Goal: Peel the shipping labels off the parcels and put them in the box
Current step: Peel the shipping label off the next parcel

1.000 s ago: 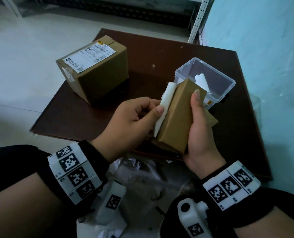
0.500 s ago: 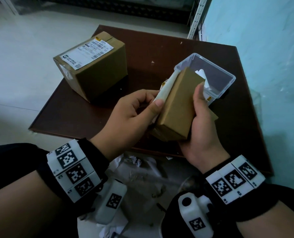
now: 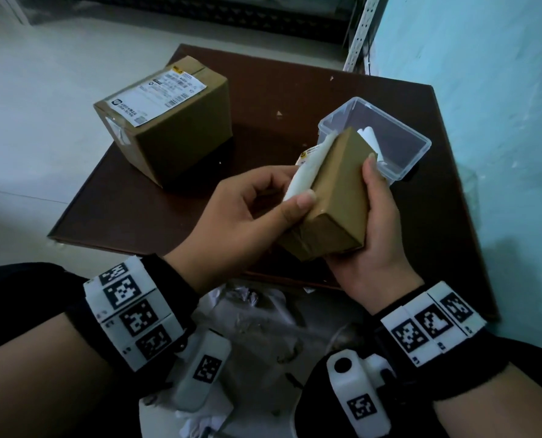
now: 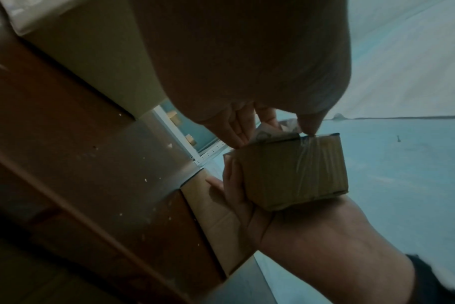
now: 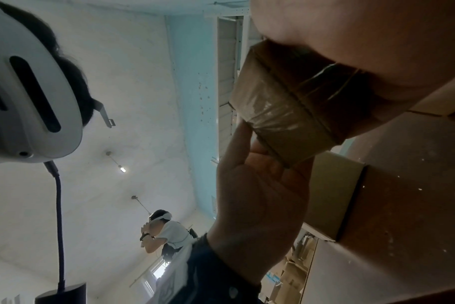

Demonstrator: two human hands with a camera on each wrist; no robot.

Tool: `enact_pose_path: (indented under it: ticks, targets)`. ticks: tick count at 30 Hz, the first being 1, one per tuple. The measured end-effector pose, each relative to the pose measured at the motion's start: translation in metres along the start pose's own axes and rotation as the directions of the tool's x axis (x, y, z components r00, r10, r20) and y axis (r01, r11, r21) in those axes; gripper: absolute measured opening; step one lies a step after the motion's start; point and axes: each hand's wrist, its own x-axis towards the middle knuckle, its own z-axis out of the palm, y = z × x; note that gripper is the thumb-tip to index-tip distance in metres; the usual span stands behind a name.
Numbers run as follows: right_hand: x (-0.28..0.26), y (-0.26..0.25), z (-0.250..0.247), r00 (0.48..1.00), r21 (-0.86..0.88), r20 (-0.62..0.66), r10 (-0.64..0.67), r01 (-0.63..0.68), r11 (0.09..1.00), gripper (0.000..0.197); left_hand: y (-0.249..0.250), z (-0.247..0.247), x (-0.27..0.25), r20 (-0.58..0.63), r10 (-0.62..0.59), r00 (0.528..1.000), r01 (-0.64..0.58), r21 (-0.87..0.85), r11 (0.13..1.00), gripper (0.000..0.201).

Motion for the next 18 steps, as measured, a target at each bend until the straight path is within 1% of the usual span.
enact_pose_path:
  ticks: [2, 3, 4, 6, 7, 8, 9, 10, 11, 13, 14, 15, 16, 18]
  targets:
    - [-0.001, -0.001, 0.001, 1.0, 0.014, 0.0, 0.009, -0.009, 1.0, 0.058, 0.0, -0.001, 0.0, -0.047, 0.024, 0.999, -0.022, 0.039, 0.999, 0.014]
    - [0.0, -0.001, 0.001, 1.0, 0.024, 0.001, 0.018, -0.018, 1.0, 0.057, -0.001, -0.001, 0.001, -0.083, 0.012, 0.996, -0.008, 0.043, 0.999, 0.008]
    - [0.001, -0.002, 0.0, 1.0, 0.03, 0.008, 0.024, -0.025, 0.999, 0.057, 0.0, -0.002, 0.003, -0.128, -0.021, 0.991, 0.021, 0.003, 1.0, 0.005]
    - [0.003, -0.002, -0.002, 0.999, 0.034, 0.014, 0.029, -0.029, 0.999, 0.058, 0.005, -0.002, 0.008, -0.236, -0.138, 0.962, 0.087, -0.212, 0.973, 0.017]
    - [0.004, -0.002, -0.002, 0.999, 0.039, 0.012, 0.034, -0.035, 0.999, 0.059, 0.007, -0.003, 0.012, -0.249, -0.195, 0.949, 0.114, -0.305, 0.945, 0.017]
    - [0.005, -0.002, -0.002, 0.999, 0.045, 0.011, 0.042, -0.042, 0.998, 0.059, 0.01, -0.004, 0.015, -0.238, -0.214, 0.947, 0.126, -0.338, 0.933, 0.015]
    - [0.004, -0.001, -0.002, 0.999, 0.052, 0.013, 0.049, -0.05, 0.997, 0.059, 0.01, -0.005, 0.016, -0.215, -0.195, 0.957, 0.124, -0.304, 0.945, 0.017]
    - [0.004, -0.001, -0.003, 0.998, 0.06, 0.019, 0.056, -0.057, 0.997, 0.06, 0.008, -0.005, 0.015, -0.184, -0.165, 0.969, 0.113, -0.263, 0.958, 0.026]
    - [0.003, -0.001, -0.003, 0.998, 0.073, 0.022, 0.059, -0.06, 0.996, 0.061, 0.005, -0.004, 0.013, -0.143, -0.133, 0.981, 0.099, -0.225, 0.969, 0.04]
    - [0.001, -0.002, -0.003, 0.998, 0.111, 0.023, 0.06, -0.062, 0.992, 0.064, -0.001, -0.001, 0.005, -0.06, -0.1, 0.993, 0.085, -0.214, 0.973, 0.073]
    - [0.001, -0.003, -0.003, 0.998, 0.127, 0.023, 0.066, -0.068, 0.99, 0.065, -0.003, 0.001, 0.002, -0.034, -0.079, 0.996, 0.072, -0.193, 0.979, 0.082]
    - [0.002, -0.003, -0.004, 0.997, 0.137, 0.017, 0.074, -0.076, 0.988, 0.065, -0.002, 0.002, -0.001, -0.023, -0.054, 0.998, 0.05, -0.149, 0.988, 0.082]
    - [0.003, -0.004, -0.004, 0.997, 0.139, 0.007, 0.077, -0.077, 0.987, 0.064, -0.002, 0.003, -0.001, -0.02, -0.027, 0.999, 0.025, -0.103, 0.994, 0.074]
    - [0.003, -0.004, -0.002, 0.998, 0.117, -0.002, 0.07, -0.069, 0.991, 0.065, -0.002, 0.002, 0.001, -0.032, 0.016, 0.999, -0.017, -0.03, 0.999, 0.045]
